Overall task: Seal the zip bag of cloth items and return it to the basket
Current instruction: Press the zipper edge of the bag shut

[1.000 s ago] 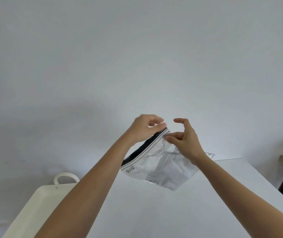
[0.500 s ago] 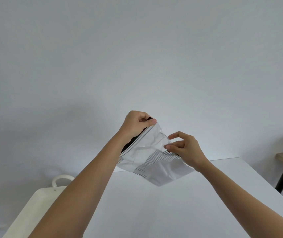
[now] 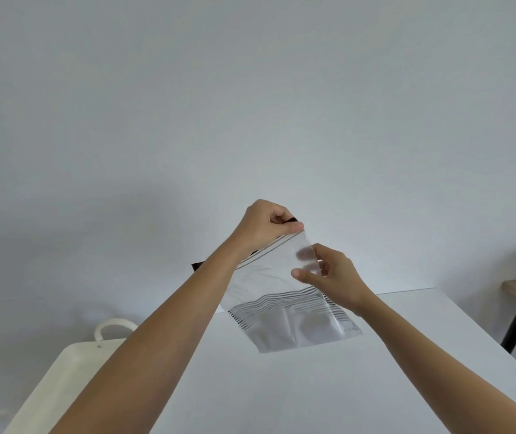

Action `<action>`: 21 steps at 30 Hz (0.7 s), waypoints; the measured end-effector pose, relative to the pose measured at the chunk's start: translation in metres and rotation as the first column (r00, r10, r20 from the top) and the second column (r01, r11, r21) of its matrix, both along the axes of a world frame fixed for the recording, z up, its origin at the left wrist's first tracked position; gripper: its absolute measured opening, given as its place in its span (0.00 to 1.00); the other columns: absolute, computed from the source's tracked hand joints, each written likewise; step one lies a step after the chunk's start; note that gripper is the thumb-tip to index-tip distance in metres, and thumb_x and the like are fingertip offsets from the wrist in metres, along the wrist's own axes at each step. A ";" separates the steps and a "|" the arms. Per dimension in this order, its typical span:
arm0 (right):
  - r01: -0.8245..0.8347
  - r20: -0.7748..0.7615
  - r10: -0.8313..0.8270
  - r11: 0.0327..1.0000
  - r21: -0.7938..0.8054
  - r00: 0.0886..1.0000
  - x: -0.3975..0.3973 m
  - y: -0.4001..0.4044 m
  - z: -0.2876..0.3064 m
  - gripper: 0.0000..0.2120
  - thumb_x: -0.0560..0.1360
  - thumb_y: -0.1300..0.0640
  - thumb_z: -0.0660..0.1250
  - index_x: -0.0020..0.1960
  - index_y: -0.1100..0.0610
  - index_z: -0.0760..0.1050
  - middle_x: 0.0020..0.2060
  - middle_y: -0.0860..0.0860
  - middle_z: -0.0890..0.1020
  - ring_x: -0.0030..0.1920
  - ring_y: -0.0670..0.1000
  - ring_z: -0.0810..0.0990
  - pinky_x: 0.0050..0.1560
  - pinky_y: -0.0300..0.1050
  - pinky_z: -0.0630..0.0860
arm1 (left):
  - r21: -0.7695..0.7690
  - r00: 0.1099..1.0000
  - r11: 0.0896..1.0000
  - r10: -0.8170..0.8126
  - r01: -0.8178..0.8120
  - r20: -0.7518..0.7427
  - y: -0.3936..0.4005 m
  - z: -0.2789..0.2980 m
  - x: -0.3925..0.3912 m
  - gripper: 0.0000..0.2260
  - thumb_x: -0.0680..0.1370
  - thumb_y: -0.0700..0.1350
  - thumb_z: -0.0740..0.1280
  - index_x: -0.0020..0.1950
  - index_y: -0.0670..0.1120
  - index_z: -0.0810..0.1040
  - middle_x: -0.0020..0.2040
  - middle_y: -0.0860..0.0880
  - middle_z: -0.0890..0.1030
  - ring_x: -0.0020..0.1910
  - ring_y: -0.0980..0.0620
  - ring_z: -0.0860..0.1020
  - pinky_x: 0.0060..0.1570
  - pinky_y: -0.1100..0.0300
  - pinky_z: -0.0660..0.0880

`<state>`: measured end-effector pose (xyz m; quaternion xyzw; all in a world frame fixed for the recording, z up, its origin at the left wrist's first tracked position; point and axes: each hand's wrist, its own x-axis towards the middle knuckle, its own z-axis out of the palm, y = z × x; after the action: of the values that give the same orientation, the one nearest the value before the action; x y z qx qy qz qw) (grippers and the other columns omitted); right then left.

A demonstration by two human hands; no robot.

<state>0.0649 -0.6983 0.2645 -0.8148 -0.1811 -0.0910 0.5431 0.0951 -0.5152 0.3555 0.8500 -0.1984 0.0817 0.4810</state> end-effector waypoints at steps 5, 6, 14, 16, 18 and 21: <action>0.007 -0.011 -0.004 0.966 0.259 1.000 0.007 0.004 0.012 0.07 0.77 0.59 0.69 0.40 0.59 0.79 0.38 0.54 0.87 0.40 0.52 0.86 0.44 0.46 0.80 | 0.144 0.987 0.976 -0.157 0.162 -0.043 0.007 0.001 0.000 0.12 0.67 0.50 0.79 0.47 0.47 0.84 0.40 0.50 0.85 0.39 0.56 0.80 0.46 0.60 0.74; -0.002 -0.033 0.013 0.948 0.319 0.999 0.008 0.000 0.014 0.07 0.77 0.61 0.68 0.41 0.59 0.79 0.38 0.55 0.87 0.40 0.52 0.87 0.44 0.46 0.80 | 0.247 0.983 0.952 -0.163 0.179 -0.084 0.015 0.001 0.001 0.17 0.65 0.51 0.80 0.50 0.48 0.83 0.43 0.49 0.85 0.42 0.54 0.81 0.48 0.59 0.75; -0.016 -0.117 0.082 0.876 0.483 0.990 0.008 -0.038 0.026 0.02 0.75 0.63 0.70 0.44 0.59 0.78 0.41 0.56 0.87 0.41 0.54 0.86 0.44 0.44 0.82 | 0.410 0.974 0.902 -0.043 0.133 -0.220 0.069 -0.008 0.006 0.06 0.70 0.38 0.76 0.44 0.43 0.83 0.40 0.49 0.85 0.40 0.53 0.82 0.49 0.58 0.77; -0.024 -0.102 0.072 0.912 0.410 0.992 0.009 -0.042 0.031 0.08 0.72 0.64 0.73 0.51 0.60 0.78 0.41 0.57 0.87 0.40 0.54 0.86 0.42 0.42 0.82 | 0.408 0.979 0.905 -0.038 0.118 -0.199 0.069 -0.006 0.003 0.04 0.70 0.39 0.77 0.41 0.45 0.83 0.34 0.53 0.83 0.34 0.58 0.80 0.38 0.70 0.73; -0.009 -0.071 0.033 0.952 0.307 0.997 0.009 -0.044 0.038 0.10 0.72 0.64 0.74 0.52 0.60 0.79 0.40 0.57 0.87 0.39 0.54 0.86 0.39 0.42 0.81 | 0.409 0.986 0.908 -0.028 0.092 -0.161 0.067 -0.002 0.002 0.04 0.70 0.41 0.77 0.40 0.46 0.83 0.32 0.55 0.82 0.31 0.61 0.78 0.33 0.74 0.69; 0.001 -0.022 0.003 0.986 0.165 1.000 0.010 -0.045 0.046 0.03 0.72 0.66 0.73 0.45 0.61 0.80 0.36 0.58 0.85 0.36 0.55 0.86 0.36 0.41 0.81 | 0.400 0.992 0.913 -0.028 0.076 -0.126 0.069 0.003 0.002 0.05 0.70 0.42 0.78 0.40 0.45 0.83 0.33 0.52 0.82 0.32 0.58 0.78 0.34 0.71 0.69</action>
<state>0.0751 -0.7430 0.3104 -0.7680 -0.1674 -0.0964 0.6107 0.0969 -0.4457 0.3586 0.9288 -0.2049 -0.0239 0.3079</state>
